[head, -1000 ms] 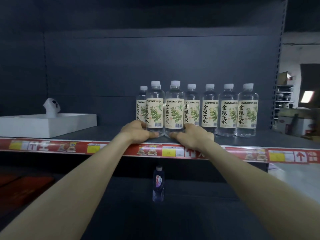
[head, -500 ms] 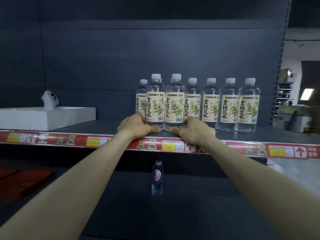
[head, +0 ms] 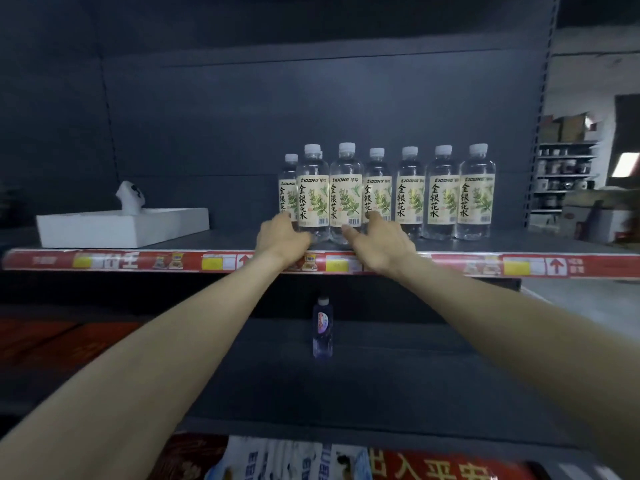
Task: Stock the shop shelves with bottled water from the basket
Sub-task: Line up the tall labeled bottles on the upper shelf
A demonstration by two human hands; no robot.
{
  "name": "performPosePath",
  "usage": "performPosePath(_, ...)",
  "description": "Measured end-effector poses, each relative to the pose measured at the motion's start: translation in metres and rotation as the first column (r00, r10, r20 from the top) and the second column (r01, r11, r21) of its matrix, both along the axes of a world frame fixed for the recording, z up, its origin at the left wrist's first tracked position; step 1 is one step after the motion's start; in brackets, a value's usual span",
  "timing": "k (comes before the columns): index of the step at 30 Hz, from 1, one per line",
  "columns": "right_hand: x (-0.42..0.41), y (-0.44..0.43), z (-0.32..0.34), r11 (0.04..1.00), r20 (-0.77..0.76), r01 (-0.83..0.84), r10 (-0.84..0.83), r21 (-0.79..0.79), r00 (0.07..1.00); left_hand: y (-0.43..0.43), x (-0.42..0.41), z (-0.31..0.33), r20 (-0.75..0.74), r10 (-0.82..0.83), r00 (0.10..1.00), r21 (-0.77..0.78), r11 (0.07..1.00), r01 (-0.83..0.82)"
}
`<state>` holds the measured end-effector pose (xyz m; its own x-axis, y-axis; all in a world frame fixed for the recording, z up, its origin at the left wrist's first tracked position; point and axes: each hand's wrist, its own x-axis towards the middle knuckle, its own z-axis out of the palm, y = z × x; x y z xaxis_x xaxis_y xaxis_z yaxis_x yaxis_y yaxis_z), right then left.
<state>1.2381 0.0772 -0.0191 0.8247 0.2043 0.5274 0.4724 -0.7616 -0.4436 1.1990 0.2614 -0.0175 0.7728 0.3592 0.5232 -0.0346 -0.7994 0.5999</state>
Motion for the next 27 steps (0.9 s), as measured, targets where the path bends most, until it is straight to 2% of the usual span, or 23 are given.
performPosePath(2, -0.023, -0.01, -0.009, 0.993, 0.065, -0.09, 0.085, 0.082, 0.994, -0.014, -0.03, -0.011, 0.181, -0.019, 0.983, -0.037, 0.999, 0.027)
performPosePath(4, -0.044, -0.022, -0.024, 0.975, 0.077, -0.161, 0.151, 0.155, 0.986, -0.029, -0.06, -0.031, 0.281, -0.066, 0.957, -0.065, 0.994, 0.088)
performPosePath(8, -0.078, -0.051, -0.084, 0.946, -0.034, -0.203, 0.218, 0.253, 0.975, -0.054, -0.109, -0.093, 0.249, -0.166, 0.954, -0.208, 0.953, 0.22)
performPosePath(13, -0.117, -0.089, -0.209, 0.928, -0.27, -0.184, 0.277, 0.324, 0.922, -0.075, -0.152, -0.215, -0.025, -0.233, 0.972, -0.237, 0.946, 0.22)
performPosePath(17, -0.15, -0.114, -0.31, 0.966, -0.435, -0.181, 0.246, 0.186, 0.866, -0.094, -0.176, -0.314, -0.275, -0.325, 0.905, -0.266, 0.93, 0.253)
performPosePath(21, -0.18, -0.131, -0.401, 0.966, -0.569, -0.238, 0.254, 0.103, 0.782, -0.1, -0.188, -0.4, -0.434, -0.356, 0.827, -0.284, 0.926, 0.25)
performPosePath(23, -0.19, -0.139, -0.434, 0.967, -0.648, -0.224, 0.246, 0.118, 0.72, -0.103, -0.193, -0.432, -0.492, -0.308, 0.814, -0.187, 0.951, 0.247)
performPosePath(25, -0.192, -0.141, -0.452, 0.964, -0.7, -0.251, 0.239, 0.088, 0.673, -0.108, -0.195, -0.445, -0.568, -0.297, 0.767, -0.044, 0.942, 0.332)
performPosePath(27, -0.192, -0.139, -0.456, 0.954, -0.742, -0.276, 0.267, 0.115, 0.615, -0.109, -0.191, -0.447, -0.625, -0.353, 0.697, -0.051, 0.909, 0.415)
